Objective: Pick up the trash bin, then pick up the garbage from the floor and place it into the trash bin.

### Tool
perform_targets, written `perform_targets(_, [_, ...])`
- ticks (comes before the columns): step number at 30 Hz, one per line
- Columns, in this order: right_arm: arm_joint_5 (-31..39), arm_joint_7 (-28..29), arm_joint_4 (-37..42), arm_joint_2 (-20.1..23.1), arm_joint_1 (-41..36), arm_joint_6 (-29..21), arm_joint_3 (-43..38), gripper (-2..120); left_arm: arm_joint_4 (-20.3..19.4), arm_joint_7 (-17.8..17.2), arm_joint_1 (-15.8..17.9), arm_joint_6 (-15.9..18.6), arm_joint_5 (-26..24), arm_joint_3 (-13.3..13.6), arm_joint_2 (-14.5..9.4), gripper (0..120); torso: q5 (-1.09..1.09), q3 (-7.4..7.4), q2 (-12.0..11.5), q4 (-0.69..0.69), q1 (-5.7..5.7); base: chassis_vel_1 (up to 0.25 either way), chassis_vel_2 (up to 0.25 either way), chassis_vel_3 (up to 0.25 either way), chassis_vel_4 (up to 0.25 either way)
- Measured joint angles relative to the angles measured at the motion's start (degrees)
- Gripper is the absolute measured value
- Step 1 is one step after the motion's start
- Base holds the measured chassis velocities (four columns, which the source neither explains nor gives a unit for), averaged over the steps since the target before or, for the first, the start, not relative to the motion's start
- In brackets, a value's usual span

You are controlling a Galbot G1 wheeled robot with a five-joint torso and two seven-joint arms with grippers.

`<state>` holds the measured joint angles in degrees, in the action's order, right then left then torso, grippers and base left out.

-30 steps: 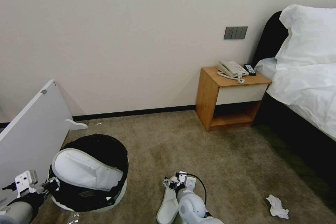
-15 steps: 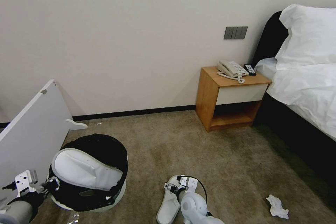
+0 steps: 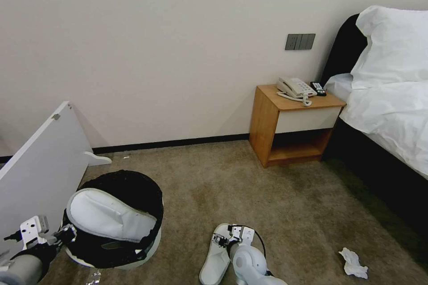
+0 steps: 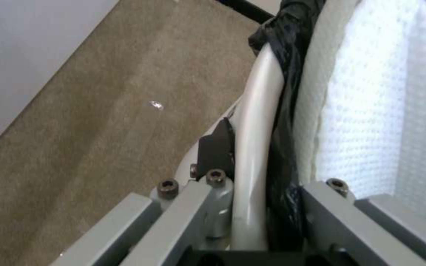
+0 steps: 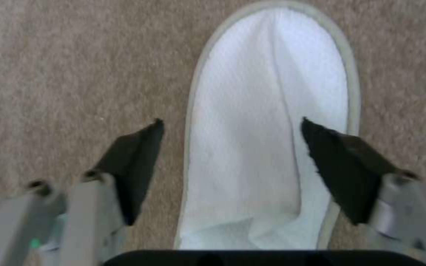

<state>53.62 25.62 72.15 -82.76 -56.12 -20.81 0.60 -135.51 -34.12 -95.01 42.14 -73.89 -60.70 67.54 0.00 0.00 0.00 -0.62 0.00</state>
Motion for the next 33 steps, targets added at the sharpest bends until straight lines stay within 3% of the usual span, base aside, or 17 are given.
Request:
perform_targets(2, [0.03,-0.28,-0.06,0.02,-0.01,0.09,0.04,57,0.00,0.01,0.02,0.00,-0.06,-0.08,-0.08,1,0.00,0.00,0.00,0.00,0.00,0.000,0.000,0.000,0.000])
perform_targets(8, [0.15,-0.36,-0.08,0.20,0.01,0.12,0.09,40,0.04,0.06,-0.01,0.00,-0.18,-0.31,-0.23,1,0.00,0.00,0.00,0.00,0.00,0.000,0.000,0.000,0.000])
perform_targets(10, [0.14,-0.38,-0.08,0.41,-0.28,0.18,0.10,27,0.16,0.09,-0.01,0.00,-0.20,-0.27,-0.24,1,0.00,0.00,0.00,0.00,0.00,0.000,0.000,0.000,0.000])
perform_targets(17, [0.24,-0.34,0.56,0.84,-0.60,0.23,-0.35,2,0.25,0.11,0.21,0.00,-0.23,-0.01,-0.20,1,0.00,0.00,0.00,0.00,0.00,0.000,0.000,0.000,0.000])
perform_targets(26, [-0.15,-0.23,2.03,2.03,-1.09,0.32,-0.73,0,0.25,0.13,0.41,0.00,-0.32,0.08,-0.40,1,0.01,0.00,0.00,0.00,0.00,0.000,0.000,0.000,0.000])
perform_targets(30, [-6.58,-1.78,4.66,3.32,-2.21,3.14,-1.29,0,0.18,0.13,0.63,0.00,-0.40,0.37,-0.43,1,0.01,0.00,0.00,0.01,0.00,0.000,0.000,0.000,0.000])
perform_targets(31, [-11.56,-3.89,8.06,4.57,-3.62,6.16,-2.14,0,0.12,0.15,0.85,0.00,-0.53,0.86,-0.39,1,0.01,0.00,0.00,-0.01,0.00,0.000,0.000,0.000,0.000])
perform_targets(32, [-11.56,-3.89,8.06,4.57,-3.62,6.16,-2.14,0,0.12,0.15,0.85,0.00,-0.53,0.86,-0.39,1,0.01,0.00,0.00,-0.01,0.00,0.000,0.000,0.000,0.000])
perform_targets(33, [-15.07,-6.38,10.11,5.47,-4.38,9.21,-3.03,0,0.11,0.17,1.00,0.00,-0.59,1.34,-0.39,1,0.01,0.00,0.00,0.00,0.00,0.000,0.000,0.000,0.000])
